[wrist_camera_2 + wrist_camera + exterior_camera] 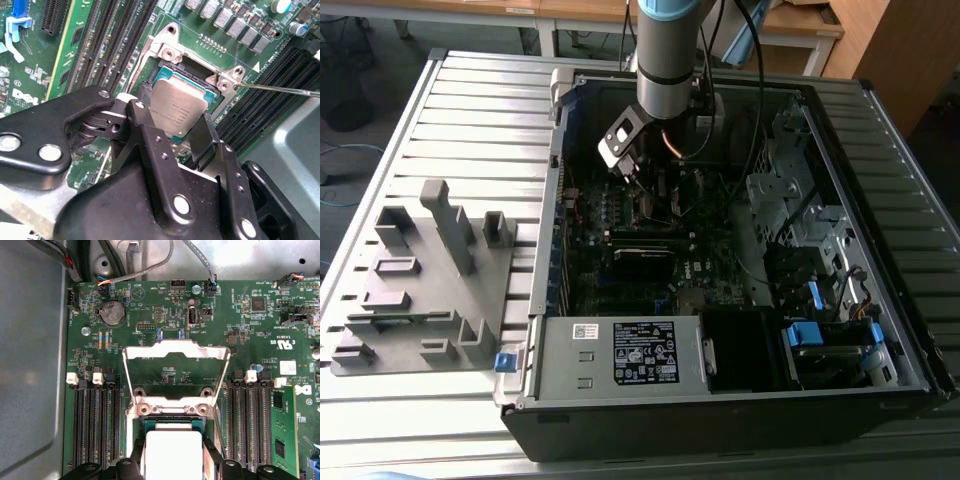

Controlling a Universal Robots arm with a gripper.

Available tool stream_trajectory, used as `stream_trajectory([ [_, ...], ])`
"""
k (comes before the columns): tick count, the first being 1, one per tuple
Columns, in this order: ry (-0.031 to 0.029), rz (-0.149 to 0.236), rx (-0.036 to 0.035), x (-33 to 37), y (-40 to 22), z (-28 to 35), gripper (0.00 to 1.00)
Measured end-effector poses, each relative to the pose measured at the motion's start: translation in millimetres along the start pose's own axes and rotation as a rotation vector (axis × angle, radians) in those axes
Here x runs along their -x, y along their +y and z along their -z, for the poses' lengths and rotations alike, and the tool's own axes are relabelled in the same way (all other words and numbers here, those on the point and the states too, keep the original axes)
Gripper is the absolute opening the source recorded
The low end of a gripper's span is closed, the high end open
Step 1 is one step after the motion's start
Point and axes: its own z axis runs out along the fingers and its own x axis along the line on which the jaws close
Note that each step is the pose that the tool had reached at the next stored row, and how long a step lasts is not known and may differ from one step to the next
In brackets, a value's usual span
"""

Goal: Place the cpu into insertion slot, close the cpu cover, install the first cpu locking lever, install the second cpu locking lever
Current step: 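Place the cpu into insertion slot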

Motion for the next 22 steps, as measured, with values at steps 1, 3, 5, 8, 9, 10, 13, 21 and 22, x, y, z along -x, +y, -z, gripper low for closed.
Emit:
stream_trajectory([
  [1,0.0002,0.000,0.0001,-0.1,0.0,-0.4,0.54],
  [3,0.0000,0.000,0.0000,0.1,-0.1,-1.0,0.54],
  [5,-0.0002,0.000,-0.0001,0.1,-0.1,-1.3,0.54],
  [8,-0.0001,0.000,0.0000,0.0,-0.1,-1.4,0.54],
  [9,-0.0001,0.000,0.0000,0.1,-0.1,-1.4,0.54],
  [10,-0.0001,0.000,0.0000,0.0,-0.1,-1.5,0.54],
  [13,0.0000,0.000,0.0000,0.0,-0.1,-1.5,0.54],
  [21,0.0002,0.000,0.0001,0.0,-0.1,-1.7,0.55],
  [22,0.0002,0.000,0.0001,0.0,-0.1,-1.7,0.55],
])
